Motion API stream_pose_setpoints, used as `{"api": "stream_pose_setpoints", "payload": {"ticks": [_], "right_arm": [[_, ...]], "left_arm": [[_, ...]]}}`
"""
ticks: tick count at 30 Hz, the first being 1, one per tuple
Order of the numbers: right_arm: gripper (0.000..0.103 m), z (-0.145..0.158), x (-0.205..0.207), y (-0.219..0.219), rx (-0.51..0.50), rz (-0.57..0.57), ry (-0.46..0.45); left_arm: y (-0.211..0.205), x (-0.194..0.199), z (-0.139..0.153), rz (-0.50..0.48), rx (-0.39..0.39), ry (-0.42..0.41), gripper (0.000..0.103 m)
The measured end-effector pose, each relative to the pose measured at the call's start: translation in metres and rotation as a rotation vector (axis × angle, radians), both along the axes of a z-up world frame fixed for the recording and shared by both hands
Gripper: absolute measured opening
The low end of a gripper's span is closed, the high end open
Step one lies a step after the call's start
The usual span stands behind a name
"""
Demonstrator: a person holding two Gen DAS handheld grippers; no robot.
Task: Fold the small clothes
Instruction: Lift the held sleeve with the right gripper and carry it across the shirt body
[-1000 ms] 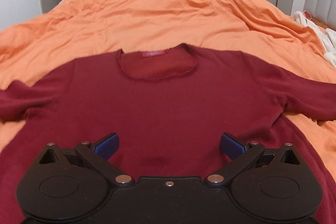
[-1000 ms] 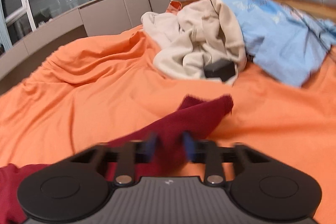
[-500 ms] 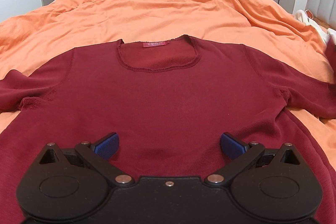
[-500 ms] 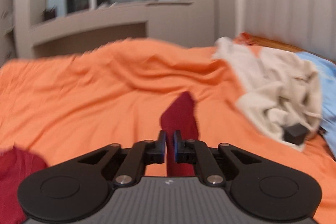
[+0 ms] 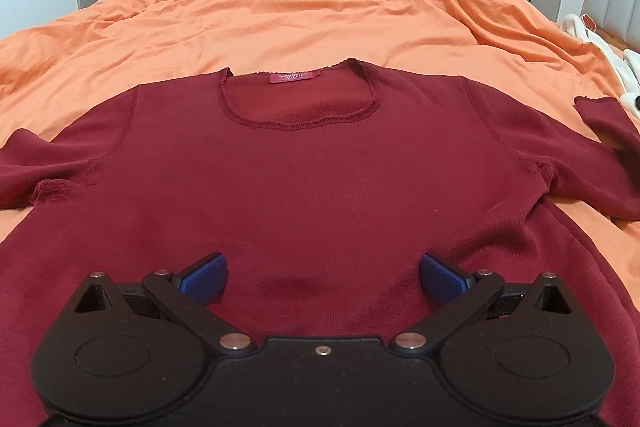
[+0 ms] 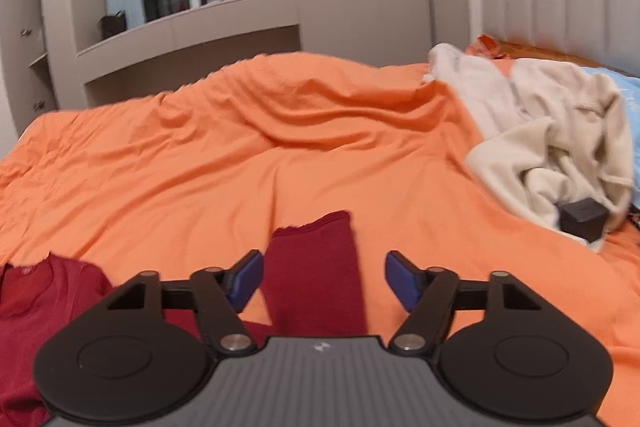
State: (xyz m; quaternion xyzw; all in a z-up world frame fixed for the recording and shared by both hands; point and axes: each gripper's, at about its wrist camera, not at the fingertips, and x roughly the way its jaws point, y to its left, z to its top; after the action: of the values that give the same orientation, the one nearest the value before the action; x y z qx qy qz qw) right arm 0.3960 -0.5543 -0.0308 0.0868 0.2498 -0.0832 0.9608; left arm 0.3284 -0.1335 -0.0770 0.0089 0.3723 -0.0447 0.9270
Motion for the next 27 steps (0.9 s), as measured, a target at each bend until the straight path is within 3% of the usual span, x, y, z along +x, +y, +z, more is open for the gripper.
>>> {"api": "stream_pose_setpoints", "payload": {"ticks": [2,5,9,10,12,13,14,17,22,27], "right_arm": [[0.062,-0.006,0.011,0.010,-0.045,0.025,0.025],[0.062,-0.013,0.022,0.017,-0.100,-0.034,0.023],[0.062,-0.020,0.036,-0.009,0.034,-0.113,0.025],[0.056,-0.024,0.041,-0.016,0.059,-0.127,0.039],[0.030,-0.028,0.044,-0.024,0.108,-0.115,0.050],[0.009,-0.028,0.043,-0.025,0.122,-0.106,0.043],[0.007,-0.027,0.040,-0.025,0.121,-0.106,0.032],[0.005,-0.013,0.024,-0.023,0.090,-0.127,-0.030],[0.005,0.022,-0.019,-0.044,0.133,-0.243,-0.126],[0.005,0.027,-0.067,-0.079,0.248,-0.434,-0.110]], "left_arm": [[-0.001,0.000,0.000,0.000,-0.001,0.001,0.103],[0.000,0.000,-0.001,0.000,-0.003,0.002,0.103],[-0.001,0.001,-0.001,-0.002,-0.004,0.006,0.103],[-0.001,0.001,-0.002,-0.002,-0.004,0.008,0.103],[-0.001,0.002,-0.002,-0.001,-0.005,0.009,0.103],[-0.001,0.002,-0.003,-0.001,-0.006,0.010,0.103],[-0.001,0.002,-0.003,-0.001,-0.006,0.011,0.103],[0.000,0.002,-0.003,-0.001,-0.007,0.010,0.103],[0.000,0.003,-0.003,-0.001,-0.008,0.010,0.103],[0.001,0.003,-0.002,0.000,-0.009,0.017,0.103]]}}
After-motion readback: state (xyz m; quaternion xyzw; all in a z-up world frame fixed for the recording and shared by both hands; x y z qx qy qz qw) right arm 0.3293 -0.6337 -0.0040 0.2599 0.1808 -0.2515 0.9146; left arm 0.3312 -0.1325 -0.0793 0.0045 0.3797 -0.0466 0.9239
